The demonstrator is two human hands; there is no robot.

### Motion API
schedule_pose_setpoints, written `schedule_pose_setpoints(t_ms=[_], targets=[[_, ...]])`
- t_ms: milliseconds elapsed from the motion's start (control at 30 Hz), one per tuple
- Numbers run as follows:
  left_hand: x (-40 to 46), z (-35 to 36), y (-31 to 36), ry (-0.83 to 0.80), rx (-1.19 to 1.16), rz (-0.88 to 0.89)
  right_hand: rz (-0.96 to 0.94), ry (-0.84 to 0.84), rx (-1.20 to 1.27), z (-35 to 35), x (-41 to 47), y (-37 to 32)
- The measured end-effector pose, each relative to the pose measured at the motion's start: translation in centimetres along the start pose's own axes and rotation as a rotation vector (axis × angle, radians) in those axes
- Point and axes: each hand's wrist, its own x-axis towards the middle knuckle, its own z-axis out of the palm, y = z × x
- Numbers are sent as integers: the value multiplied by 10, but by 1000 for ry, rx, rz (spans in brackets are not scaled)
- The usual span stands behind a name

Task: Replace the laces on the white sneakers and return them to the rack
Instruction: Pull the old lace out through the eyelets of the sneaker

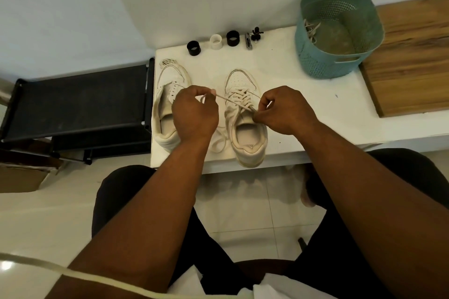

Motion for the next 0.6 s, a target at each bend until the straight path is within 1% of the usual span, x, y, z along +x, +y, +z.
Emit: schedule_pose_setpoints(t_ms=[33,133,167,200,233,333,400,467,533,567,600], targets=[[-1,1,-2,-47,35,54,-1,2,-3,0,0,0],[-9,7,0,-347,122,257,-3,11,4,0,0,0],[-12,9,3,-419,168,305,-5,13,7,0,0,0],[-14,11,5,-446,209,322,-6,14,8,1,0,0],[-16,12,7,-438,221,323,-7,13,10,1,0,0],[-17,12,10,-356,145,286,-4,12,9,1,0,0],[-15,10,10,-356,66,204,1,12,9,1,1,0],[-12,8,10,-329,-88,13,4,10,13,0,0,0],[-6,2,13,-195,-323,-235,5,6,13,-1,-1,0],[-1,-1,12,-119,-389,-307,4,5,11,-1,-1,0],[3,-2,10,-66,-377,-315,3,5,9,-1,-1,1]])
